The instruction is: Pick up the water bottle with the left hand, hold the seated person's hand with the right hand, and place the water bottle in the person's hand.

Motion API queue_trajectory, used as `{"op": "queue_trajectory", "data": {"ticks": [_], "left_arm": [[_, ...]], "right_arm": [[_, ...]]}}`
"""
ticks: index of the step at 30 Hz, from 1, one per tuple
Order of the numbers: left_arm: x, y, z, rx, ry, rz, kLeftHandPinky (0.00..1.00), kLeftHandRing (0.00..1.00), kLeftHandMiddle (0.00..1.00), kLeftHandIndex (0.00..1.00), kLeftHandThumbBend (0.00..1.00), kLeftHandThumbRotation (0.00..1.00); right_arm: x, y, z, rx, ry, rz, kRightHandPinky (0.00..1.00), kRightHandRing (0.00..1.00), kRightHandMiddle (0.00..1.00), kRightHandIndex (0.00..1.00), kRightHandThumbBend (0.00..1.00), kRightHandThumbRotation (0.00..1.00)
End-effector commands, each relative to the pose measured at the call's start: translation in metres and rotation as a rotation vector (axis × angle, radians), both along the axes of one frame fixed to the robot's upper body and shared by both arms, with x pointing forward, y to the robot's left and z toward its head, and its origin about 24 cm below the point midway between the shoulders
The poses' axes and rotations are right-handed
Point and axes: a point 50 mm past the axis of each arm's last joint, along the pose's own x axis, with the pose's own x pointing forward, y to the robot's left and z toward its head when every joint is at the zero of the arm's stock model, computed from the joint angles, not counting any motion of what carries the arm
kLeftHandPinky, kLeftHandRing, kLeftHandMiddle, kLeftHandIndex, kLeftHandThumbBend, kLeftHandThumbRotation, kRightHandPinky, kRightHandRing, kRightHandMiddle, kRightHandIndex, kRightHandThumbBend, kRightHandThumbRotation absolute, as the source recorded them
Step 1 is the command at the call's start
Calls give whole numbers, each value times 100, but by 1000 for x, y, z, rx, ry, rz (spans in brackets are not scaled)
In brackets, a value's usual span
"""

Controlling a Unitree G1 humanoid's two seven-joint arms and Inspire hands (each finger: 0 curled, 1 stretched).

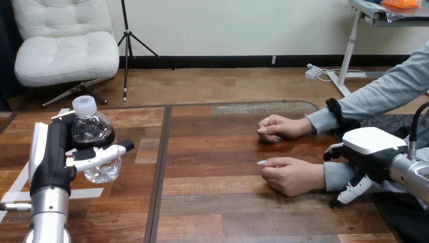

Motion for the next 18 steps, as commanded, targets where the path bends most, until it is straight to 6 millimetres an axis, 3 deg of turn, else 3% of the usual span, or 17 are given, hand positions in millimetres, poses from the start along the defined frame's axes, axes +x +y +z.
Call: {"op": "queue_trajectory", "data": {"ticks": [1, 18], "left_arm": [[13, -5, 36, 14, -155, -19, 31, 34, 40, 41, 86, 0], [13, -4, 36, 8, -159, -20, 29, 33, 39, 41, 86, 0]], "right_arm": [[24, 15, 29, 4, -89, 32, 81, 82, 83, 81, 100, 40], [22, 17, 22, 4, -52, 19, 76, 80, 81, 79, 100, 37]]}}
